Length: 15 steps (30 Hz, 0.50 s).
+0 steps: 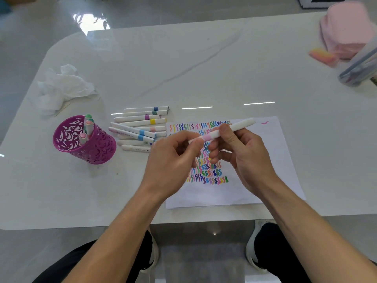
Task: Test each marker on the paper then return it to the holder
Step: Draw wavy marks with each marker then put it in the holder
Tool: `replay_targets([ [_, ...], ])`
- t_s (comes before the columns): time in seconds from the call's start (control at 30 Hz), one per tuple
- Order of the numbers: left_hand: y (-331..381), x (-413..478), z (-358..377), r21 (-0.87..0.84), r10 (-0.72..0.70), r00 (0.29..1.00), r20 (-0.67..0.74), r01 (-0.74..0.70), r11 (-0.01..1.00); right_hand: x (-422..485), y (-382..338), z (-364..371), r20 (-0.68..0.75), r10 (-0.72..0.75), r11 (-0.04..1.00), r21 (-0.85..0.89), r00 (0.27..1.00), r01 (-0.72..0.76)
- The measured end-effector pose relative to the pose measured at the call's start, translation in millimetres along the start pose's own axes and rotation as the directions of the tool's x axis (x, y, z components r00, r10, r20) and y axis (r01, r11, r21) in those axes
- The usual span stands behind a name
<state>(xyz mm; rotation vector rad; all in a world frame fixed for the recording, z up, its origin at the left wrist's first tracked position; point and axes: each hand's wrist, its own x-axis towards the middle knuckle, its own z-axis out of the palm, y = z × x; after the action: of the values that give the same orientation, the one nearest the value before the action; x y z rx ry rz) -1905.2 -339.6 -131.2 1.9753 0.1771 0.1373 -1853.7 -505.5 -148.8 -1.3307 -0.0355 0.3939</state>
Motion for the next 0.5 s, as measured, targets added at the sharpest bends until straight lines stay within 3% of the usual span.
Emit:
replay_targets([
  [0.23,4.5,7.5,-22.6,-0.270,-0.048,0.968,-0.244,-0.020,0.963,2.4,0.4,1.2,-0.044,0.066,0.996,-0.059,0.997,-0.068],
  [0.5,-1.6,5.4,-63.6,-0.043,0.132,0.864,-0.487,-0.175,0.984,13.3,8.0,-7.2,-0.243,0.038,0.990,-0.124,0.969,-0.070],
])
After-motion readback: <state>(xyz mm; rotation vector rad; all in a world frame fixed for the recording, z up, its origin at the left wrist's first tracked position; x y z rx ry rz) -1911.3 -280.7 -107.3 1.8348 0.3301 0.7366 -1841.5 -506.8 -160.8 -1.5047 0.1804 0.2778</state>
